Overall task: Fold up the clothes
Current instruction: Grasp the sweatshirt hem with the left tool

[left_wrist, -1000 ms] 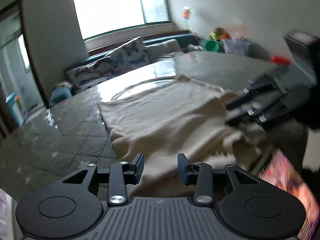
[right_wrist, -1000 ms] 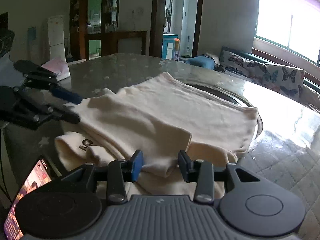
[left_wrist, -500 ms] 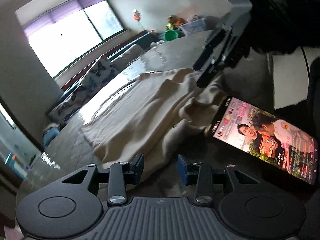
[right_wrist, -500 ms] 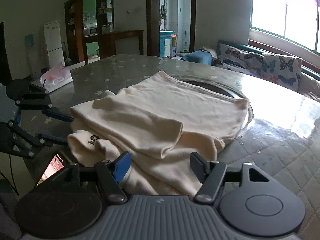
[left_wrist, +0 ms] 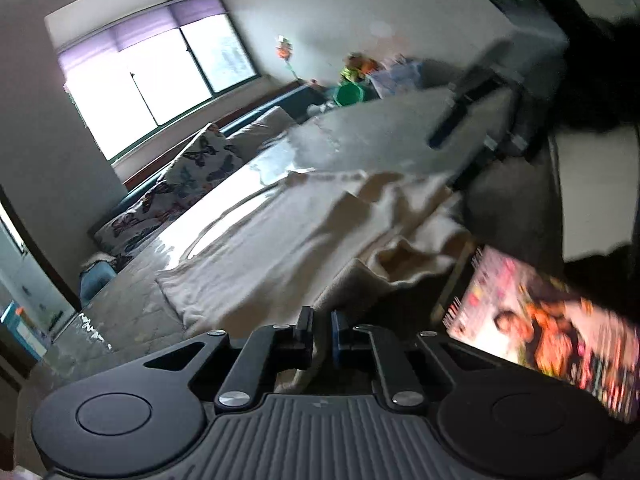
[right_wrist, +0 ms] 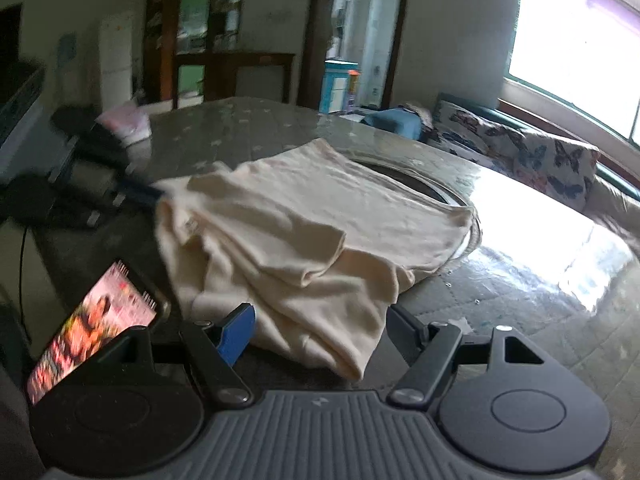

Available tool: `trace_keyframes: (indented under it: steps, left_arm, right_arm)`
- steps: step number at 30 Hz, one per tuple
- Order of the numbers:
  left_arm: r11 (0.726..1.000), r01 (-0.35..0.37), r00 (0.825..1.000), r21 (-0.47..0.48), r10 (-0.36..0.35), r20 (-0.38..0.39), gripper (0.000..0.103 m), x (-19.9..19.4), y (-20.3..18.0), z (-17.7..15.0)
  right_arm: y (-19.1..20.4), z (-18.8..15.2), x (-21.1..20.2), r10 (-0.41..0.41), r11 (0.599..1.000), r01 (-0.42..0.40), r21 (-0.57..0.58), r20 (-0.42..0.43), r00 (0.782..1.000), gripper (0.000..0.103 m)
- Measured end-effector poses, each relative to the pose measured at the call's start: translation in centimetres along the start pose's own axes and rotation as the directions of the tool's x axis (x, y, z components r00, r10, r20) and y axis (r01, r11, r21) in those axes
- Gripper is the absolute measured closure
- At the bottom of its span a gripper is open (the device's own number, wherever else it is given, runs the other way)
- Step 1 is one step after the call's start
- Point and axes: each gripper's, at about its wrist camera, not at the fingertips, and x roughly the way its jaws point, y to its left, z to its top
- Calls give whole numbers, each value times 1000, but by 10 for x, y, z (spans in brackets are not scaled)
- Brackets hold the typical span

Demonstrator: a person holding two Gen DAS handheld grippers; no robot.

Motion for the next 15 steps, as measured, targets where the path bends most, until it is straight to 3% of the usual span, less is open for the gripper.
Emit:
trace_keyframes:
  steps: [4,12,15]
  left_arm:
    - [1000,-8,1000,-26,8,8,94,3,10,8]
    - [995,-6,1000,-101,6,-5,94,14,29,17]
    - [992,-3,1000,-123,2,-8,94,14,32,17]
  right_arm:
    - [9,-4,0,1,997,-2,-81,-19,1000,29]
    - [24,-8,12,26,991,-26,-135,-1,1000,32]
    - [28,-5,21,23,987,-22,-157,4,1000,43]
